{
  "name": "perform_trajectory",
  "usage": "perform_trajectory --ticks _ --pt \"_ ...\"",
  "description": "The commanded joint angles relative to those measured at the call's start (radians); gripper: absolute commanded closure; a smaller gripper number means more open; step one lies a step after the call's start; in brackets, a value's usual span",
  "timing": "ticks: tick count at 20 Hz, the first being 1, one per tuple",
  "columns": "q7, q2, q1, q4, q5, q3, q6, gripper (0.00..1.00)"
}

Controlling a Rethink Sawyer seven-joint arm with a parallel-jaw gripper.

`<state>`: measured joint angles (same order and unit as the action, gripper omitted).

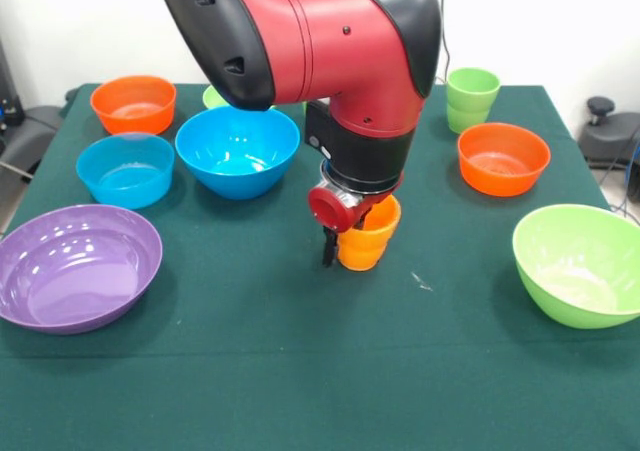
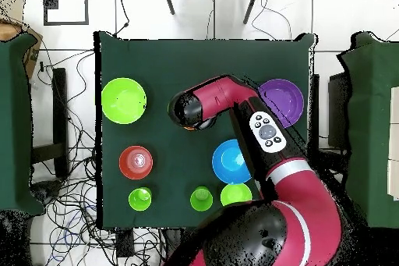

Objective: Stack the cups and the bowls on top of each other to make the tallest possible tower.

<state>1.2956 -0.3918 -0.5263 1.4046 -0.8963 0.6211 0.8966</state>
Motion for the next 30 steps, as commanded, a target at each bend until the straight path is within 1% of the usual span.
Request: perform_trajectory --ticks 1,5,10,12,15,18,20,23,24,26,27,28,29,30 --pt "-0.322 0.034 0.005 -0.06 -0.038 0.007 0.068 0.0" --pt "-0.353 0.035 0.012 -0.074 -0.042 0.004 0.099 0.0" --pt "-0.337 0.043 0.023 -0.095 -0.03 0.008 0.104 0.0" --pt "-0.339 0.045 0.031 -0.111 -0.023 0.01 0.12 0.0" --pt "-0.338 0.037 0.051 -0.143 0.0 0.019 0.171 0.0" --pt "-0.327 0.009 0.074 -0.16 0.028 0.028 0.229 0.0" --pt "-0.318 -0.013 0.081 -0.155 0.04 0.029 0.252 0.0" --pt "-0.298 -0.046 0.077 -0.12 0.055 0.029 0.263 0.0" --pt "-0.294 -0.065 0.066 -0.092 0.06 0.027 0.258 0.0" --pt "-0.287 -0.09 0.073 -0.09 0.078 0.032 0.29 0.0" --pt "-0.28 -0.113 0.064 -0.058 0.084 0.029 0.286 0.0" --pt "-0.273 -0.126 0.066 -0.053 0.091 0.031 0.295 0.0" --pt "-0.267 -0.147 0.056 -0.022 0.095 0.03 0.285 0.0" --pt "-0.27 -0.16 0.054 -0.013 0.099 0.031 0.29 0.0"
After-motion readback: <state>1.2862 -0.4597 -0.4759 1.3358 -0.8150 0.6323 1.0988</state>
